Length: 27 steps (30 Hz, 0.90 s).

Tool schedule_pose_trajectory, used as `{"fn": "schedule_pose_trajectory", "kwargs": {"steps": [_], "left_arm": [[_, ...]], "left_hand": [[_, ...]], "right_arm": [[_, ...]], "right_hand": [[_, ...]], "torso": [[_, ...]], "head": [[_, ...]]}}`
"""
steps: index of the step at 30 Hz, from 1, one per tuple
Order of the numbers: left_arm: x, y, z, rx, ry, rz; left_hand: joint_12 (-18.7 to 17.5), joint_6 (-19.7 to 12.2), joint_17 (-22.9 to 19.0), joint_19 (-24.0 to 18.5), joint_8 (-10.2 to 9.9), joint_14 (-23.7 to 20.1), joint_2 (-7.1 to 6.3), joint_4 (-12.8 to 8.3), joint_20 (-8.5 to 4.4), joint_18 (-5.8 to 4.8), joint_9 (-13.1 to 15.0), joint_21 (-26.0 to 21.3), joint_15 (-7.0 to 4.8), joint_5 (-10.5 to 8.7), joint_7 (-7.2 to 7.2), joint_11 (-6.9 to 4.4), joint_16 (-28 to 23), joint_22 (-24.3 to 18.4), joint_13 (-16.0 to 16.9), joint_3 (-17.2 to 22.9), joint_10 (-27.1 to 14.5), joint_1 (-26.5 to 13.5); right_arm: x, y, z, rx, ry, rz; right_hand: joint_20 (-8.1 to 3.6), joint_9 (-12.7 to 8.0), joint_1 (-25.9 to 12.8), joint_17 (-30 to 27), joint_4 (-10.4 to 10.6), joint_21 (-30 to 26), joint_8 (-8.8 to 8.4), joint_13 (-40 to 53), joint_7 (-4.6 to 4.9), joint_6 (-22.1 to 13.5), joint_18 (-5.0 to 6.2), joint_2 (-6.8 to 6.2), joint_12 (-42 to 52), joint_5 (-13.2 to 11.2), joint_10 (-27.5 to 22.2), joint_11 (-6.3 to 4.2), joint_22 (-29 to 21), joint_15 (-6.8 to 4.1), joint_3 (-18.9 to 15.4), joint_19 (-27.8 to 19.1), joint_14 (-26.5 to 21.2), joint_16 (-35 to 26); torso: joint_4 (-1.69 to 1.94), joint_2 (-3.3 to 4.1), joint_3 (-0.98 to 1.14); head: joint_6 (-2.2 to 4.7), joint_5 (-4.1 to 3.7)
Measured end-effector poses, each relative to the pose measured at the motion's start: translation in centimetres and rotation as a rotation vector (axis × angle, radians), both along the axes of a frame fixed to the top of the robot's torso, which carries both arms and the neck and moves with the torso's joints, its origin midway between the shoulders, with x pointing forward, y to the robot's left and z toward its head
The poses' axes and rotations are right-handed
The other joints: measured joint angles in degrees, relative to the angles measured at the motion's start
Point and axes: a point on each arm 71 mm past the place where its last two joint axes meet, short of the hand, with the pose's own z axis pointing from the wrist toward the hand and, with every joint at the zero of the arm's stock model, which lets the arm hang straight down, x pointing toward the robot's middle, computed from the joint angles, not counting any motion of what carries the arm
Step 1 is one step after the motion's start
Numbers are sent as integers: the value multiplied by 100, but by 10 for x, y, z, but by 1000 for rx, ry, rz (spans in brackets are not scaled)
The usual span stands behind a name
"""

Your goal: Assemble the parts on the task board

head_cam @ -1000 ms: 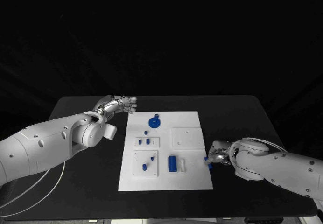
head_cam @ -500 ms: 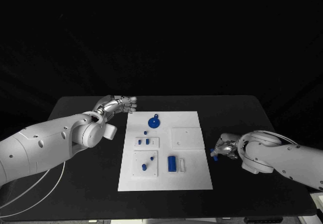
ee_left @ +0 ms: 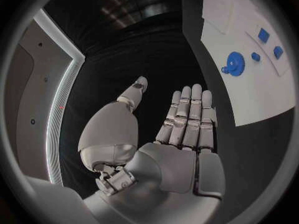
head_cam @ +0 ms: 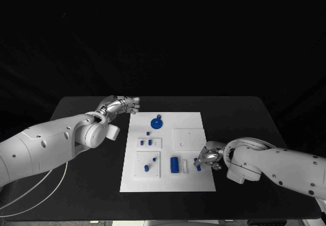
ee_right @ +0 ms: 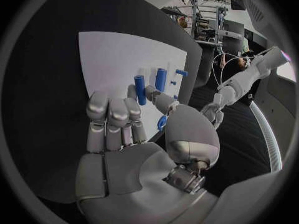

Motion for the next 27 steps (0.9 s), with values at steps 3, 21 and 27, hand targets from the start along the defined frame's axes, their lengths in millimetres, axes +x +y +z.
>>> {"fn": "schedule_pose_trajectory", "kwargs": {"steps": [3, 21, 27], "left_arm": [[0, 0, 0, 0, 0, -1], [0, -1, 0, -1, 1, -3], [0, -2, 0, -1, 3, -4]], "left_hand": [[0, 0, 0, 0, 0, 0, 0, 0, 0, -2, 0, 0, 0, 0, 0, 0, 0, 0, 0, 0, 0, 0], [0, 0, 5, 0, 0, 0, 0, 0, 0, -9, 1, 0, 0, 0, 0, 0, 1, 4, 0, 0, 0, 0], [0, 0, 10, 0, 0, 0, 0, 0, 0, -14, 1, 0, 0, 0, 0, 0, 1, 4, 0, 0, 1, 0]], "right_arm": [[-2, 10, -4, 15, 12, 7], [-1, 37, -20, 30, -6, -1], [1, 40, -19, 21, -23, 2]], "right_hand": [[0, -1, 0, 0, -14, 0, -1, 9, 0, 0, 0, 0, 26, 0, 0, 0, 0, 0, -14, 0, 0, 0], [0, -5, 0, -1, -33, 0, -7, 16, -11, 27, 0, -2, 28, -5, 11, -12, 0, -1, 1, 0, -1, 0], [1, -12, -18, -1, -33, 0, -22, 16, -9, 29, 0, 15, 27, -22, 12, -13, 0, -1, 0, 0, -1, 0]], "torso": [[4, 1, -2], [4, 5, 3], [3, 3, 3]], "head": [[-9, 14], [-11, 35], [-9, 40]]}}
